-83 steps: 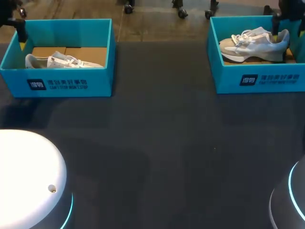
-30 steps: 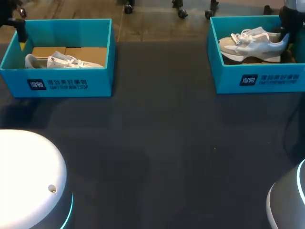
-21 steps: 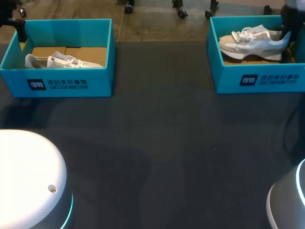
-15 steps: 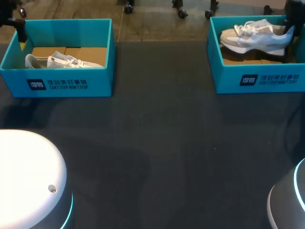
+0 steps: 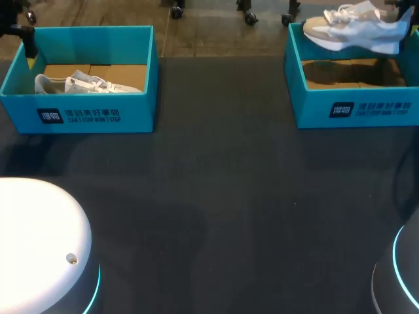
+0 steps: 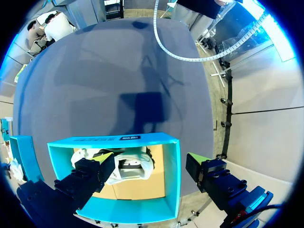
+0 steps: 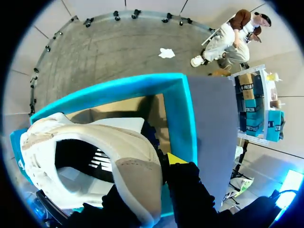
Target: Take the shoe out of the shoebox, open the shoe tongue, remove and reinsert the insole, then place the shoe into the shoebox
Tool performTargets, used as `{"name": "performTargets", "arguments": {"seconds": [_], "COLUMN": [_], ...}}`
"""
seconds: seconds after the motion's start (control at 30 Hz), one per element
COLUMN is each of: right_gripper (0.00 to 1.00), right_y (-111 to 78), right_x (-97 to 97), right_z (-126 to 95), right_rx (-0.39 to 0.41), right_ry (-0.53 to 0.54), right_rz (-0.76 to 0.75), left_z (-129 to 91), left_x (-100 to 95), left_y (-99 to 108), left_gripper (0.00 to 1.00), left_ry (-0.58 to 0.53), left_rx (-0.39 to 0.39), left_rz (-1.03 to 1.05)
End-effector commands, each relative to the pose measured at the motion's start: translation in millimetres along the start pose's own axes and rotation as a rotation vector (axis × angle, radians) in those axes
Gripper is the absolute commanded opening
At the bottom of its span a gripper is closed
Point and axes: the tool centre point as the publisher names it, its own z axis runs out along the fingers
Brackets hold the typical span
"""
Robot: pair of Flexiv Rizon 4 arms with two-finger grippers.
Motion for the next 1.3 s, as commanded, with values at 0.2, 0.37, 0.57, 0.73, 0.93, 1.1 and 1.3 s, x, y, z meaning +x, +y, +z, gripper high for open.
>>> {"name": "performTargets", "arguments": {"seconds": [0.2,0.37,0.57,0.73,0.93,1.1,1.3], "right_gripper": [0.00,0.00,0.00,0.00,0.00,0.00,0.00], "right_y": [-53.5,-76.9,-120.2,-161.3,-199.8,-223.9,-259.6], "right_x": [5.7,19.2,49.6,74.8,104.6,121.6,126.0], "right_z": [-83,-110,-132,-151,-161,-159,-152], "right_rx": [-0.084,-0.104,-0.148,-0.188,-0.194,-0.198,-0.225], "right_ry": [-0.057,-0.076,-0.084,-0.086,-0.109,-0.127,-0.137], "right_rz": [0.012,0.009,0.007,0.008,0.031,0.022,-0.004], "left_z": [0,0,0,0,0,0,0], "left_x": [0.1,0.1,0.1,0.1,0.1,0.1,0.1], "left_y": [0,0,0,0,0,0,0], "left_gripper": [1.00,1.00,1.00,1.00,1.00,1.00,1.00], "left_ry": [0.002,0.002,0.002,0.002,0.002,0.002,0.002], "left_rx": [-0.001,-0.001,-0.001,-0.001,-0.001,-0.001,-0.001], "left_rz": [0.000,0.000,0.000,0.000,0.000,0.000,0.000]}}
